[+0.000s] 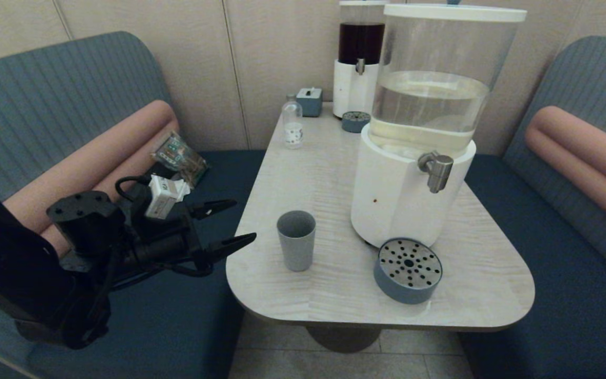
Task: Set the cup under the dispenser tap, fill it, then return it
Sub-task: Pick up the cup
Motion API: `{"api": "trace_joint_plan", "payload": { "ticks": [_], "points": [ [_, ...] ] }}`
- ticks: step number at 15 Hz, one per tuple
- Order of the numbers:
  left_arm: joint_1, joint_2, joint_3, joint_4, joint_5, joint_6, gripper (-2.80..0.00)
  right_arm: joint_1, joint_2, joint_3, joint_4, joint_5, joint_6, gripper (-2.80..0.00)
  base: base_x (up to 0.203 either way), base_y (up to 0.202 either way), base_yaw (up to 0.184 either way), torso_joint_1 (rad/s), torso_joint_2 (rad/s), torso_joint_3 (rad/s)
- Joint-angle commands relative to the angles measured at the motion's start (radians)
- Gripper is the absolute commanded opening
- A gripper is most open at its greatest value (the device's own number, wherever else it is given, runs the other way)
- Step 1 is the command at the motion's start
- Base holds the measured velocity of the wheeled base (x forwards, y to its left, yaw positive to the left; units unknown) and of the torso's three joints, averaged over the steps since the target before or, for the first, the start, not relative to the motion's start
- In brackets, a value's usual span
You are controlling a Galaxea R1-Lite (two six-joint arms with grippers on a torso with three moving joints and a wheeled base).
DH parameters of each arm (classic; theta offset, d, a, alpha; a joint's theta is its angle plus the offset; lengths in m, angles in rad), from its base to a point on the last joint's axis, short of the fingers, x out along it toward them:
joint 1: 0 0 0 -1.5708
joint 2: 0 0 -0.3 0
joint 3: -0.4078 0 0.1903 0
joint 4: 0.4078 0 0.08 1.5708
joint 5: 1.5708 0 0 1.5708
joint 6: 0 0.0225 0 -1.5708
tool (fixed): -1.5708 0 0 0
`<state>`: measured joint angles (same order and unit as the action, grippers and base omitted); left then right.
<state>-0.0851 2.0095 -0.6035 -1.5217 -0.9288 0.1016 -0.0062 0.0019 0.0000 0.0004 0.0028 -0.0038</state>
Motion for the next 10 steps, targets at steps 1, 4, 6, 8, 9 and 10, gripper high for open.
{"api": "trace_joint_plan", "payload": {
  "ticks": [1, 4, 6, 8, 9, 10],
  "points": [
    [0.001, 0.117, -0.036, -0.008, -0.028, 0.007, 0.0, 0.0, 0.001, 0.001, 0.0, 0.0, -0.001, -2.8, 0.0, 0.0, 0.0, 0.0, 0.0, 0.0],
    [-0.001, 0.164, -0.039, -0.008, -0.062, 0.013, 0.0, 0.0, 0.001, 0.002, 0.0, 0.001, -0.001, -2.8, 0.0, 0.0, 0.0, 0.0, 0.0, 0.0],
    [-0.006, 0.197, -0.055, -0.008, -0.069, 0.013, 0.0, 0.0, 0.001, 0.002, 0.0, 0.0, -0.001, -2.8, 0.0, 0.0, 0.0, 0.0, 0.0, 0.0],
    [-0.012, 0.224, -0.097, -0.008, -0.086, 0.012, 0.0, 0.0, 0.001, 0.002, 0.0, 0.0, -0.001, -2.8, 0.0, 0.0, 0.0, 0.0, 0.0, 0.0],
    [-0.033, 0.228, -0.096, -0.008, -0.092, 0.012, 0.0, 0.0, 0.001, 0.002, 0.0, 0.0, -0.001, -2.8, 0.0, 0.0, 0.0, 0.0, 0.0, 0.0],
    [-0.055, 0.233, -0.093, -0.008, -0.093, 0.012, 0.0, 0.0, 0.001, 0.002, 0.0, 0.0, -0.001, -2.8, 0.0, 0.0, 0.0, 0.0, 0.0, 0.0]
  ]
}}
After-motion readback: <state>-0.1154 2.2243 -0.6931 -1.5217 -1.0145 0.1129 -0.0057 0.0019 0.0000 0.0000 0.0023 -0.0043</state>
